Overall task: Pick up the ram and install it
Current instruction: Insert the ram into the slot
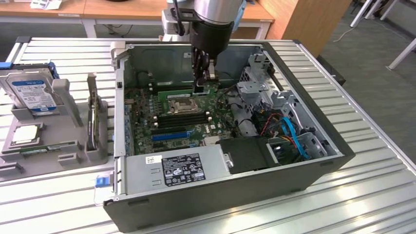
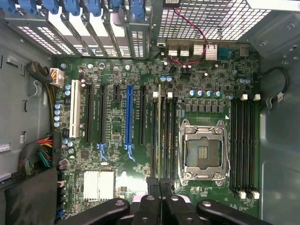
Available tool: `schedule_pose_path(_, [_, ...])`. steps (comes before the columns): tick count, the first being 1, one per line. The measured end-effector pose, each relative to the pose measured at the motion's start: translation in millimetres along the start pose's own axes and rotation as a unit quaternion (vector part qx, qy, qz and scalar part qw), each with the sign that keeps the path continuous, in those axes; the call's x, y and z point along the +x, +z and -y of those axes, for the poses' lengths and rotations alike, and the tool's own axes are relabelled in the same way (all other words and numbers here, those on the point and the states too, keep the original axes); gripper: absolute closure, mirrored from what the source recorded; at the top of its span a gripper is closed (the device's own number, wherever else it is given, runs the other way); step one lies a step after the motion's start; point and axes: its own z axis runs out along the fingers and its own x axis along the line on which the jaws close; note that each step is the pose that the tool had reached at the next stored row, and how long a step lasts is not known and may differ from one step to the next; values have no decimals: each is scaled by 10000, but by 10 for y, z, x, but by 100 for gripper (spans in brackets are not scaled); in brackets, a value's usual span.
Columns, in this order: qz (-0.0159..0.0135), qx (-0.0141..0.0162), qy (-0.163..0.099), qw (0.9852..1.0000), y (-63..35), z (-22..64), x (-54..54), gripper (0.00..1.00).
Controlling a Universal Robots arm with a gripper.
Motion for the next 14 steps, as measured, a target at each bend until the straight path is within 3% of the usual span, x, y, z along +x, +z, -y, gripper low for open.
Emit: schedule_pose_path(14, [2,0,0,10000,58,3,1,89])
